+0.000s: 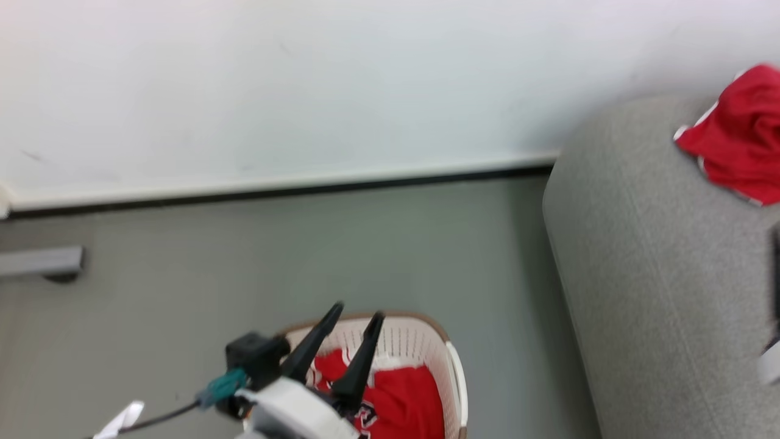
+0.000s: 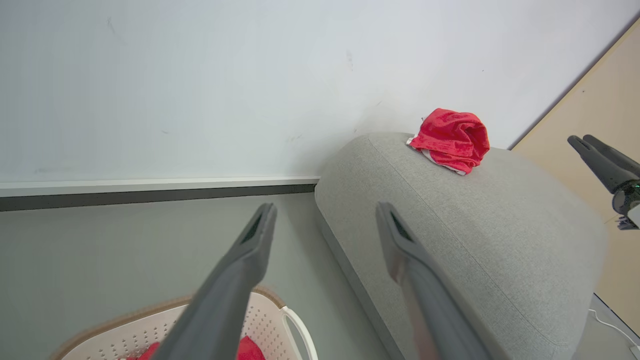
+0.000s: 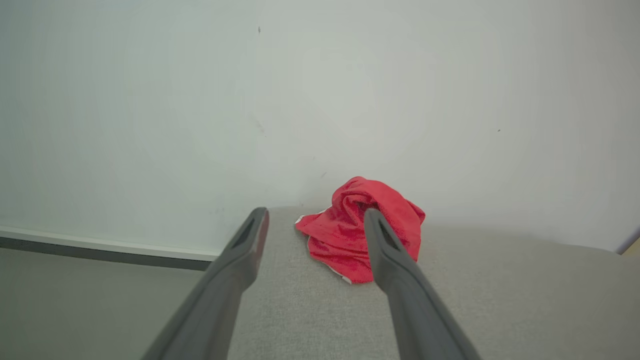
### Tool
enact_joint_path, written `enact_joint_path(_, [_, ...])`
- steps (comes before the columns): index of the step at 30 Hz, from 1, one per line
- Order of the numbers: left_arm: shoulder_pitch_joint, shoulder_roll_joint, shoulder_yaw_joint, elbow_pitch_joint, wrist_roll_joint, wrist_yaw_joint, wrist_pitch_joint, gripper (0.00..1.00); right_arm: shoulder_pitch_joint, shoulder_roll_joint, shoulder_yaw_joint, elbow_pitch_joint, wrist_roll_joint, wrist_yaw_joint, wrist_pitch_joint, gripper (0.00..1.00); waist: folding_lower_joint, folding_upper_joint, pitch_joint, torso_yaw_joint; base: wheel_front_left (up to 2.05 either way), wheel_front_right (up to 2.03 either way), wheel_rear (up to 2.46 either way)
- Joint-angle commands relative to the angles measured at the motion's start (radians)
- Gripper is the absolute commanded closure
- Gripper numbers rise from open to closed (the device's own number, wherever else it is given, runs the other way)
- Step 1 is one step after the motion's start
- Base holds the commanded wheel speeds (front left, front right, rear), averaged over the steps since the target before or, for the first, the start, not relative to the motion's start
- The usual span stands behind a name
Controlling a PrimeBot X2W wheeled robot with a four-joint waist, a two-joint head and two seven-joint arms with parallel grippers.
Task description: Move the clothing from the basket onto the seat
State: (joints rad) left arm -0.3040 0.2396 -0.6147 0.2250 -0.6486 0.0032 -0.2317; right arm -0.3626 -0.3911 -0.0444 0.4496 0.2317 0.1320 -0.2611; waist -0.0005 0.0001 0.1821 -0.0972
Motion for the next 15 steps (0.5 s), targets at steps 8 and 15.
enact_joint_path(8, [0.152, 0.026, 0.075, -0.008, -0.044, 0.051, -0.026, 0.0, 0.228, 0.168, 0.055, -0.176, -0.037, -0.003, -0.004, 0.0, 0.0005, -0.0001, -0.166, 0.042, 0.0, 0.0, 0.0])
enact_joint_path(15, [0.225, 0.045, 0.134, -0.018, 0.001, 0.098, -0.033, 0.0, 0.333, 0.292, 0.135, -0.228, -0.074, -0.003, -0.005, 0.0, 0.0005, -0.0001, -0.194, 0.082, 0.0, 0.0, 0.0])
